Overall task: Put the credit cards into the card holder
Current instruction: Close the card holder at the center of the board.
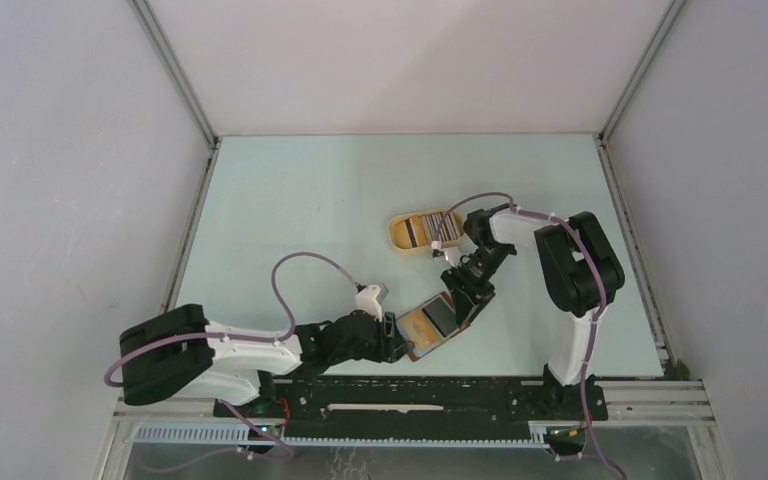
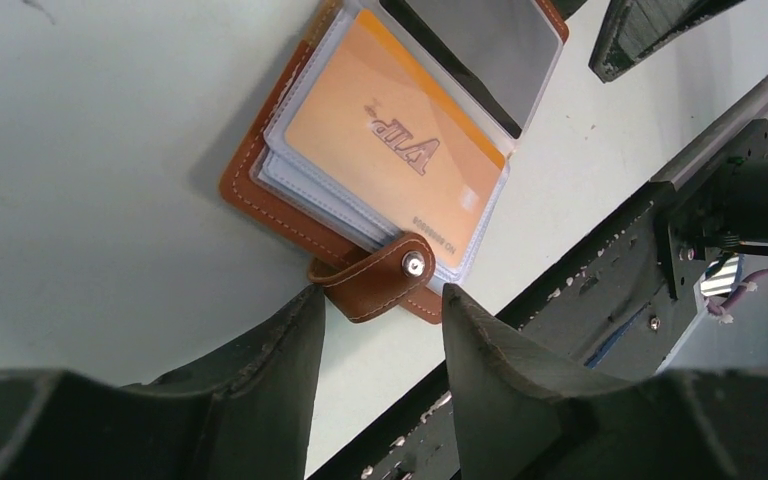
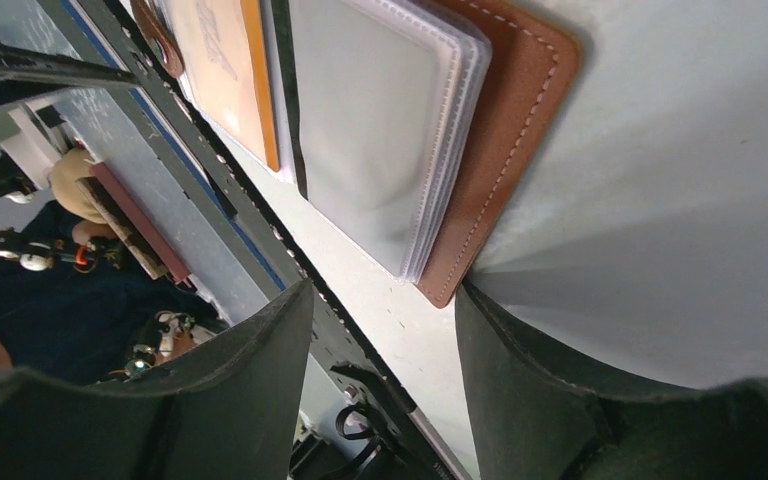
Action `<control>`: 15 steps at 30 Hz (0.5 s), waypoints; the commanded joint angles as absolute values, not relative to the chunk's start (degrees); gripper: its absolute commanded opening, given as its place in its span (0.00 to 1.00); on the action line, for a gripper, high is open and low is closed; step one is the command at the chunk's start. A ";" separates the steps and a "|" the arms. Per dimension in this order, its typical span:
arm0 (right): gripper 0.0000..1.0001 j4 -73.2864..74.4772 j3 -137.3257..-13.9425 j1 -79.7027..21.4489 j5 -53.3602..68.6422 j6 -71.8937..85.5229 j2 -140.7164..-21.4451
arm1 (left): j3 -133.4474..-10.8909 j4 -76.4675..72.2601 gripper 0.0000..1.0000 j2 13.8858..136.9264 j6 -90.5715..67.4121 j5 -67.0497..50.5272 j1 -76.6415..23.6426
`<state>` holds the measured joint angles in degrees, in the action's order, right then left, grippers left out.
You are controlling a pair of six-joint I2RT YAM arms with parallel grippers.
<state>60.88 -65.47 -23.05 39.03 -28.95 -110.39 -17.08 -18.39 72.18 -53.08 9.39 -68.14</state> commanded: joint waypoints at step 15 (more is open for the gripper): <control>0.61 61.94 -69.46 -16.52 55.45 -28.70 -110.83 | -22.06 -17.84 0.50 78.24 -52.12 7.99 -68.23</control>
<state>60.93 -67.75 -17.10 48.58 -28.27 -111.79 -20.45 -19.31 77.01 -52.97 8.54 -68.14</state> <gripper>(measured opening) 0.617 0.503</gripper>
